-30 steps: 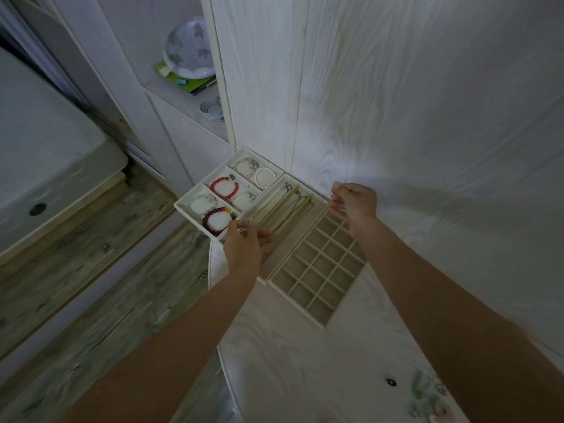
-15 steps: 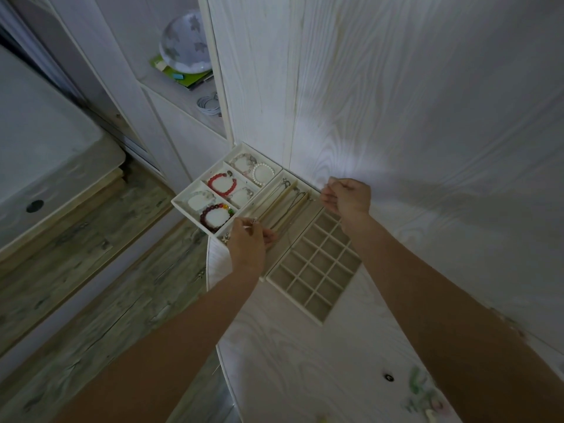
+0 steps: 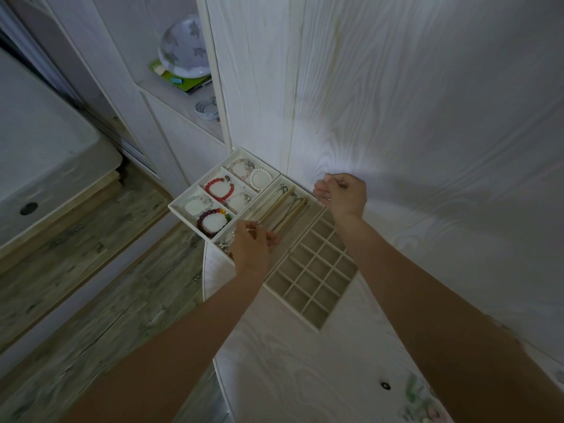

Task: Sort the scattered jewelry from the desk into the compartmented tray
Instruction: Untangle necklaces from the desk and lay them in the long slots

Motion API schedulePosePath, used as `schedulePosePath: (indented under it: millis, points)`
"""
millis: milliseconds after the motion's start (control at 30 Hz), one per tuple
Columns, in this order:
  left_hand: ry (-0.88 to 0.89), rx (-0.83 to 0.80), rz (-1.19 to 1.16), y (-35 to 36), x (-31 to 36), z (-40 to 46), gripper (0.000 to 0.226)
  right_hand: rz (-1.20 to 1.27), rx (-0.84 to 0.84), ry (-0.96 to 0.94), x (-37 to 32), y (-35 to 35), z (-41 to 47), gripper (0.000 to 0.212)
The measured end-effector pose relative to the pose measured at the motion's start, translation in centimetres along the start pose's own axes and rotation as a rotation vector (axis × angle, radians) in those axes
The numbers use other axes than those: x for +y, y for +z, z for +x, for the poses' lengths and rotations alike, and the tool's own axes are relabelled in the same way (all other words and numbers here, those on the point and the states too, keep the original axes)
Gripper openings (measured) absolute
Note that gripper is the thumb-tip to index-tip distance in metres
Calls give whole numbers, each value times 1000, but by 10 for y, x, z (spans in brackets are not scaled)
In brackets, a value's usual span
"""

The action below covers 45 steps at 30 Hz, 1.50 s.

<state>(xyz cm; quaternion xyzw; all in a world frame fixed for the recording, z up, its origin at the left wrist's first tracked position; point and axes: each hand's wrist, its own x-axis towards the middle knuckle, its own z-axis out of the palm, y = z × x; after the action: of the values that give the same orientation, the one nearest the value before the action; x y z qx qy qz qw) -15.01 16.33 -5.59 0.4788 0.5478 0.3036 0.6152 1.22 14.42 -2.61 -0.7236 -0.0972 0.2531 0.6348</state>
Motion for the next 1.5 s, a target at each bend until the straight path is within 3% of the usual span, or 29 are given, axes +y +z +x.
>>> schedulePosePath:
  millis: [267, 367, 600, 1133, 1467, 1500]
  points:
    - [-31, 6, 51, 6, -2, 1, 14, -136, 22, -64, 18, -3, 2, 19]
    - [-36, 1, 99, 6, -3, 1, 6, -260, -31, -104, 27, -4, 5, 9]
    - [0, -7, 189, 1, -13, -1, 8, -583, -154, -220, 40, 2, 21, 11]
    - [38, -59, 258, -5, -17, -1, 14, -1449, -453, -747, 42, 1, 24, 23]
    - [88, -62, 348, -9, -16, -7, 11, -1547, -512, -799, 41, -9, 4, 7]
    - [99, -58, 362, -10, -16, -8, 10, -1575, -540, -741, 40, -11, 3, 23]
